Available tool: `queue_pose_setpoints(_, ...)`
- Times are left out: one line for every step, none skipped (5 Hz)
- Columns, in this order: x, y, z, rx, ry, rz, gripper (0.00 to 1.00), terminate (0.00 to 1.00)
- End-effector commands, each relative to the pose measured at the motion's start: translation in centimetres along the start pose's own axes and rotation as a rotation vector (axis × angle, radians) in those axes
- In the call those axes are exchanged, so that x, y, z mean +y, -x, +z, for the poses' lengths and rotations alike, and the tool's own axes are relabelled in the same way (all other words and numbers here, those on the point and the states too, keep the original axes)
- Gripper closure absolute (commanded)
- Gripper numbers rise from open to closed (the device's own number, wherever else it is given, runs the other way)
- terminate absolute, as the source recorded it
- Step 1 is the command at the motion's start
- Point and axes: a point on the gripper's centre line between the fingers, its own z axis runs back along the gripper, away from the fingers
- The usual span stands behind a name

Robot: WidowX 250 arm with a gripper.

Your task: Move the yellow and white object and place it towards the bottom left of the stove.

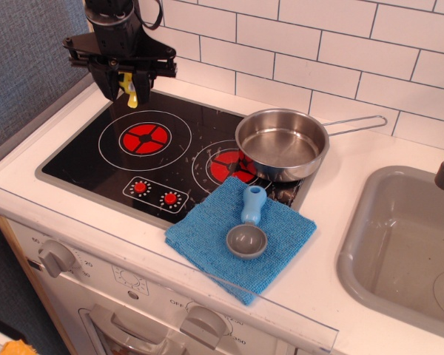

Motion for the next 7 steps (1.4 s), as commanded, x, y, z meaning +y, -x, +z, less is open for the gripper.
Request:
queue_pose_setpoints(1.2,4.1,2.4,-0.036,0.01,0.035,1.0,0.0)
queue_pose_setpoints(2.7,5.5,1.7,-0.028,0.004,0.065,1.0,0.0)
queue_pose_setpoints(4.2,6.2,0.2,-0.01,-0.003,0.097,1.0,0.0)
queue_pose_setpoints(5.4,6.4,-1.3,0.018,-0.01,0.116,1.0,0.0)
queue_pose_setpoints(6.2,6.5,-3.0,0.042,-0.017,0.136,1.0,0.0)
queue_pose_setpoints(6.6,7.1,-4.6,0.083,-0.023,0.136,1.0,0.0)
queue_pose_setpoints(6.9,7.2,-5.3,0.103,-0.019,0.164,0.0,0.0)
